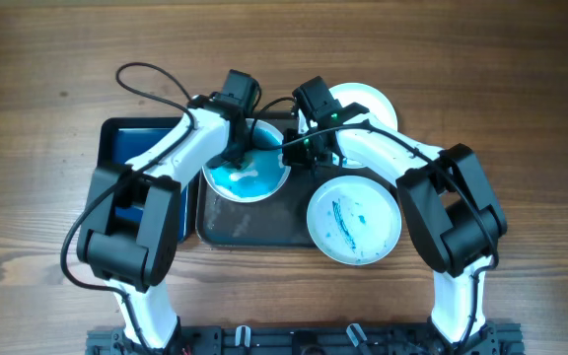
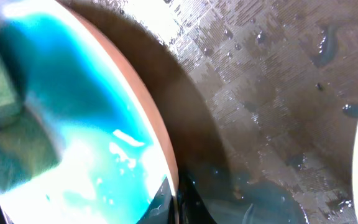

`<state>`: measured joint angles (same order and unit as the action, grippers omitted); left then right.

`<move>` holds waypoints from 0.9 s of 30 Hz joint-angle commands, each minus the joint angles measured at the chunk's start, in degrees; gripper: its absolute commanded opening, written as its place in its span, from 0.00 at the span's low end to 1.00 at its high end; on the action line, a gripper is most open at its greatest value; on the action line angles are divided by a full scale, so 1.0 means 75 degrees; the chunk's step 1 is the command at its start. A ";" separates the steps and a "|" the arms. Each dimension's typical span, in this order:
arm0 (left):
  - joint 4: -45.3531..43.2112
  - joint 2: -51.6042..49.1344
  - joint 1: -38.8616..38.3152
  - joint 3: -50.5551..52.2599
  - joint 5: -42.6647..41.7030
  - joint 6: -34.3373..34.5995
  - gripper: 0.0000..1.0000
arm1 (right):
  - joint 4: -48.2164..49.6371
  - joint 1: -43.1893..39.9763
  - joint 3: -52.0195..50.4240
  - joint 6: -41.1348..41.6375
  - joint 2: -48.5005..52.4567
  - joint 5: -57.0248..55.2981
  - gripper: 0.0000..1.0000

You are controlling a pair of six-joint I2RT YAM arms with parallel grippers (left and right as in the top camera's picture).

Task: Clean dirty plates on tray and stack at the side

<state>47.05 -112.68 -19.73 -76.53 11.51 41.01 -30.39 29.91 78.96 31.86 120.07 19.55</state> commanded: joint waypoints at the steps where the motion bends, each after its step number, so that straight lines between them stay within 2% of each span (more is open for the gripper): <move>1: 0.1329 -0.0058 0.0184 -0.1177 0.0187 0.0163 0.04 | -0.0093 0.0009 0.0038 -0.0032 0.0178 0.0149 0.04; 3: 0.2241 -0.0055 0.0449 -0.2107 -0.0449 -0.0070 0.04 | -0.0195 0.0009 0.0041 -0.0038 0.0143 0.0149 0.04; 6: 0.2771 0.0020 0.0994 -0.2911 -0.1294 -0.0501 0.04 | -0.0428 0.0012 0.0047 -0.0256 -0.0204 -0.0017 0.04; 11: 0.2879 0.0082 0.1335 -0.2949 -0.1445 -0.0731 0.04 | -0.1122 0.0239 0.0047 -0.0912 -0.1434 -0.1699 0.04; 13: 0.2844 0.0082 0.1314 -0.2949 -0.1448 -0.0784 0.04 | -0.1329 0.0490 0.0047 -0.1122 -0.1894 -0.2798 0.04; 15: 0.2754 0.0082 0.1311 -0.2949 -0.1445 -0.0784 0.04 | -0.1679 0.1195 0.0047 -0.1317 -0.2667 -0.5316 0.04; 18: 0.2696 0.0082 0.1311 -0.2949 -0.1448 -0.0784 0.04 | -0.1955 0.1830 0.0044 -0.1425 -0.3066 -0.7146 0.05; 21: 0.2518 0.0082 0.1317 -0.2949 -0.1451 -0.0781 0.04 | -0.2436 0.2684 0.0044 -0.1422 -0.3165 -0.9398 0.04; 27: 0.2393 0.0082 0.1317 -0.2949 -0.1451 -0.0781 0.04 | -0.2640 0.3488 0.0044 -0.1428 -0.3168 -1.2488 0.04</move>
<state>65.34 -113.16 -9.78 -97.67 1.34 36.27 -50.17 54.72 78.89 21.30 97.17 -56.60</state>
